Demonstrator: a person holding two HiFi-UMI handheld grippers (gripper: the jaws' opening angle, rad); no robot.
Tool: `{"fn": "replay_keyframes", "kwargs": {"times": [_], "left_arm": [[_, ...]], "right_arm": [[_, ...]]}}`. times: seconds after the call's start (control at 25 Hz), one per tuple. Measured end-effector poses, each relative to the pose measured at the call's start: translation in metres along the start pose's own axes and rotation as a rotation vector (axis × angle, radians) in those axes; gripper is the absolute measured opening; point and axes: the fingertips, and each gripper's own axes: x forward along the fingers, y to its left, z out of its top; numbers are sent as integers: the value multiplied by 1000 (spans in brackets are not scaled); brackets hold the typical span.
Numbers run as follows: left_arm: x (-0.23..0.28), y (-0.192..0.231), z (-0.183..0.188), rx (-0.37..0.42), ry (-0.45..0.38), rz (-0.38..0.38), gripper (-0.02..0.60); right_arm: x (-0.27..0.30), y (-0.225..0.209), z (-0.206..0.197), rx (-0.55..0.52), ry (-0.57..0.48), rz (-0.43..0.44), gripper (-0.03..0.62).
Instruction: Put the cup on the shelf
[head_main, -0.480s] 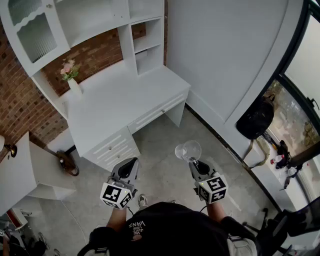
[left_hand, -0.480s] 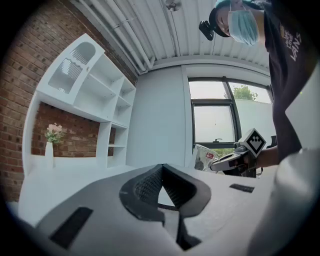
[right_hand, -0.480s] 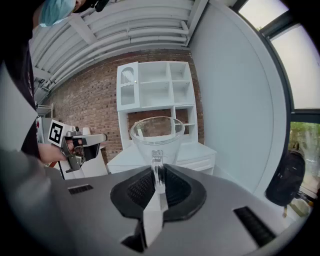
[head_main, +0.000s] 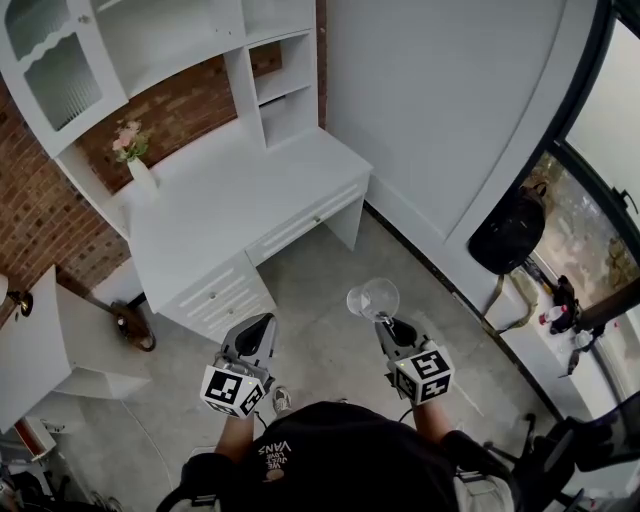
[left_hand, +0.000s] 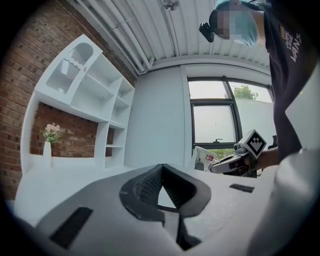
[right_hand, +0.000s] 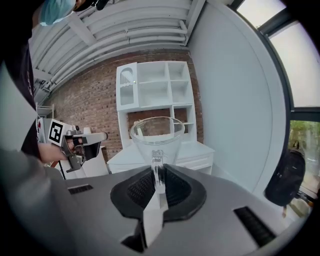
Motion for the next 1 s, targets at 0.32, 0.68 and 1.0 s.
{"fn": "replay_keyframes", "kwargs": {"times": [0.32,0.68,1.0], "left_arm": [[15,-28,-7,-9,6,11,8],[31,-45,-24,-30,57,10,8],[70,-1,-26,-46,58,-24,8]], "right_arm": [[-15,-20,-5,45,-18,35,26],[-16,-38,-10,72,-13,66,26],[26,-58,4,71,-9,14,26]]}}
